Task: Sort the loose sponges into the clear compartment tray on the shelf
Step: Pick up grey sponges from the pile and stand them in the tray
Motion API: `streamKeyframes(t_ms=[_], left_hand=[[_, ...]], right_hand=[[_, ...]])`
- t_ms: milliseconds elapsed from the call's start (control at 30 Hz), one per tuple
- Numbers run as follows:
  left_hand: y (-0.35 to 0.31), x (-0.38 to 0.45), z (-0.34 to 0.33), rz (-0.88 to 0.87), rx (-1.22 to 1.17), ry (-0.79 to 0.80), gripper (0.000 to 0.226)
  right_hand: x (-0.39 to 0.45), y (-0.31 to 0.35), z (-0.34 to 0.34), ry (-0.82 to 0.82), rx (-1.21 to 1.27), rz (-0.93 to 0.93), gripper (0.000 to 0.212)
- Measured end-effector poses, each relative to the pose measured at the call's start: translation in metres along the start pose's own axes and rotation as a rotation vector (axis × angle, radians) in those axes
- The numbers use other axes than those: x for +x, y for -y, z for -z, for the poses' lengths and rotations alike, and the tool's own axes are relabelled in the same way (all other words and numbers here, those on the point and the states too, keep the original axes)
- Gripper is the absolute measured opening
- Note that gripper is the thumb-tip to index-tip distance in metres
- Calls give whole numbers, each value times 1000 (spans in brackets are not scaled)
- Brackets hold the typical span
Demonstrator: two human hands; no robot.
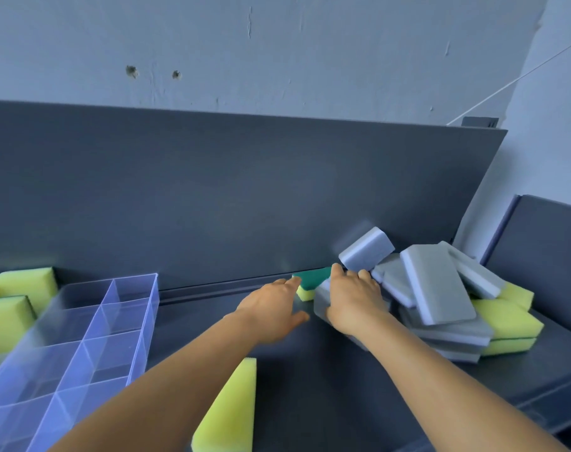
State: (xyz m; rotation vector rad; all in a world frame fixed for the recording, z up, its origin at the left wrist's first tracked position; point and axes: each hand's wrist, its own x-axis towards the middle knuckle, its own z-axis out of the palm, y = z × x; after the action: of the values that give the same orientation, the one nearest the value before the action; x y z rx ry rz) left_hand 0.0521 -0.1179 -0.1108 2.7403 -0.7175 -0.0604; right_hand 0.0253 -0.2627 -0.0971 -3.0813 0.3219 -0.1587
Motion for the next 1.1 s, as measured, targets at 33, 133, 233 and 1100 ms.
streamKeyframes(t_ms=[33,133,233,1100], left_hand=[[2,2,0,-1,-20,7,73],[6,9,4,-22,-150,-6,76],[9,12,16,-21,-340,-10,82],[5,-123,65,189,-425,-424,29]], right_hand=[[0,1,3,-16,50,-1,53],[-2,1,9,-63,311,27,56],[-8,1,14,-87,571,78,64],[-83,39,44,-59,1075,372,24]])
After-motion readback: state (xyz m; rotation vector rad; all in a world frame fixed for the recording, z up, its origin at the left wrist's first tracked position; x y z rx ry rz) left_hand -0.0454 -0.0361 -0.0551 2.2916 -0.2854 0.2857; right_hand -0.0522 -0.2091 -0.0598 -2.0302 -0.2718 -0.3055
